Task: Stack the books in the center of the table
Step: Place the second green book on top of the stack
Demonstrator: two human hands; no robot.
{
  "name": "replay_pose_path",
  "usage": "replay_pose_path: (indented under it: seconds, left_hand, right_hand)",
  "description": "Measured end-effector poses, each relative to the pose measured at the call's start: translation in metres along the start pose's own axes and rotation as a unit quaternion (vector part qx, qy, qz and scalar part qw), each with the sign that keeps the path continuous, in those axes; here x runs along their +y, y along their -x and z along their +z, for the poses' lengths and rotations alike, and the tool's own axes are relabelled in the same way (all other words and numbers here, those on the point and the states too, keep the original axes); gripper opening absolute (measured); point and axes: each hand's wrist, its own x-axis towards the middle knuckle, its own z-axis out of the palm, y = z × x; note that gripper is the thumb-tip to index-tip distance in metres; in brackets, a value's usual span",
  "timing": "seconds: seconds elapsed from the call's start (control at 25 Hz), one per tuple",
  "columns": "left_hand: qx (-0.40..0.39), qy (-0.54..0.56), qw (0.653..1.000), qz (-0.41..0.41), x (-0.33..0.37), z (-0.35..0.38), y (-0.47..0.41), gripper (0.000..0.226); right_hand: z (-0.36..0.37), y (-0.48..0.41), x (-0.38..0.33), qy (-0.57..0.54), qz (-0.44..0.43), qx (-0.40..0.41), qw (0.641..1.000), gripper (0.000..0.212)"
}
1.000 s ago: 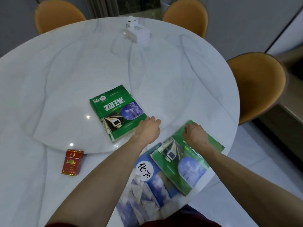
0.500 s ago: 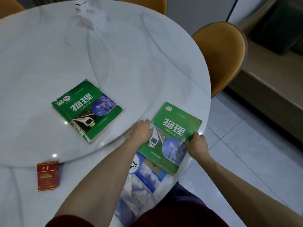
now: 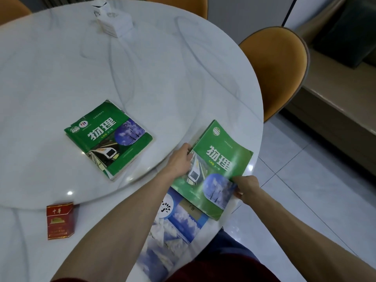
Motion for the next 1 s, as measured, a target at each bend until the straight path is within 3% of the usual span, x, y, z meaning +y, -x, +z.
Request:
replay_pose_path:
  seconds: [0.12, 0.24, 0.36, 0.52, 0.76, 1.0]
  left_hand:
    - [0.023, 0.146, 0.989, 0.004, -0.007, -0.011, 0.010, 0.023]
    - [0.059, 0.211, 0.976, 0.008, -0.013, -0.024, 0.014, 0.023]
    - [0.115, 0.260, 0.959, -0.010, -0.019, -0.036, 0.019, 0.023]
    - [0.185, 0.355, 0.915, -0.055, -0.029, -0.056, 0.027, 0.024]
    - [0.290, 0.408, 0.859, -0.103, -0.056, -0.087, 0.041, 0.013]
    - [0.387, 0.463, 0.777, -0.180, -0.083, -0.114, 0.054, 0.011]
  right_hand:
    - [0.003, 0.004, -0.004, -0.006, -0.009, -0.014, 1.000, 0.021]
    - [0.008, 0.010, -0.017, -0.026, -0.042, -0.039, 0.998, 0.005]
    - [0.019, 0.018, -0.038, -0.029, -0.106, -0.054, 0.992, 0.012]
    - [0.045, 0.032, -0.074, 0.003, -0.195, -0.082, 0.977, 0.014]
    - [0.103, 0.049, -0.119, 0.089, -0.285, -0.172, 0.939, 0.020]
    - [0.184, 0.064, -0.154, 0.183, -0.351, -0.237, 0.887, 0.021]
